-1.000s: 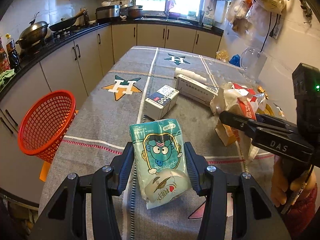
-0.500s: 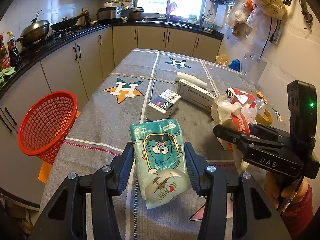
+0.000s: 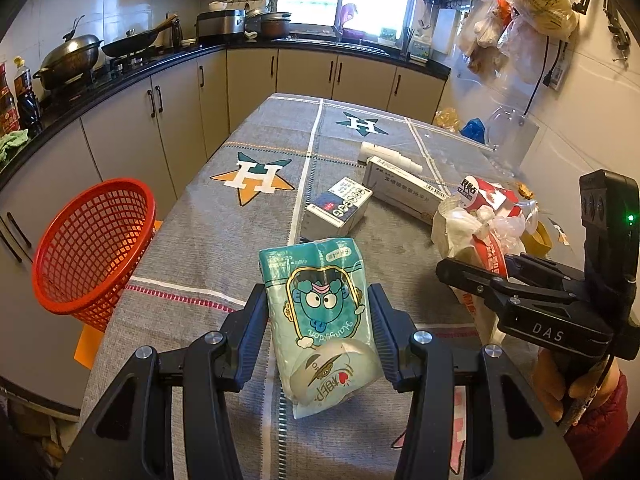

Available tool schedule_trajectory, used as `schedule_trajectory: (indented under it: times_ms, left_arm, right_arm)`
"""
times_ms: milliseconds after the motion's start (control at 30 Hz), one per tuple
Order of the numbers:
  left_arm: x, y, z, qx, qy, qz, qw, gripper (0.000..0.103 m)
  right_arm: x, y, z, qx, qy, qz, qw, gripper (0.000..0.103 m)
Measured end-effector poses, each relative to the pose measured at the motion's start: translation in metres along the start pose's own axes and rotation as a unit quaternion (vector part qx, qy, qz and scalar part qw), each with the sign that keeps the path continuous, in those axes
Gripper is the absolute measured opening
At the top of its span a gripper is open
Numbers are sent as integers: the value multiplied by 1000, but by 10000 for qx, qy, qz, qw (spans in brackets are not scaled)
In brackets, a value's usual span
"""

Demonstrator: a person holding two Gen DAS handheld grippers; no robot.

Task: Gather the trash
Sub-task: 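Lift and carry the tissue pack and wet-wipe bag toward the red wastebasket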

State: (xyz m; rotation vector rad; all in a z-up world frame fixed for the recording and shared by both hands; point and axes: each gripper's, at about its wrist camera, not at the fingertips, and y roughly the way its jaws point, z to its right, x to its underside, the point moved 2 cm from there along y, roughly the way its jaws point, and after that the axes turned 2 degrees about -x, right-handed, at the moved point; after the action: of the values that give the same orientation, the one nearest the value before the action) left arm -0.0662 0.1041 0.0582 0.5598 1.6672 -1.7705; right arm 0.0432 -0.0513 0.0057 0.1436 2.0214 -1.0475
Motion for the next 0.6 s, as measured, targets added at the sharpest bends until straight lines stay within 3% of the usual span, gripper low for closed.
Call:
schedule_trajectory:
  times_ms: [367,600]
  left_arm:
    - [-5,-7,-19,-58,-172,105,9998,48]
    - [-5,-11,-26,-2,-164,241,9996,48]
  right_arm:
    - [2,1,-1,-87,1,-16,10000,52]
    - [2,-5,-3,70,-20,89,9999,52]
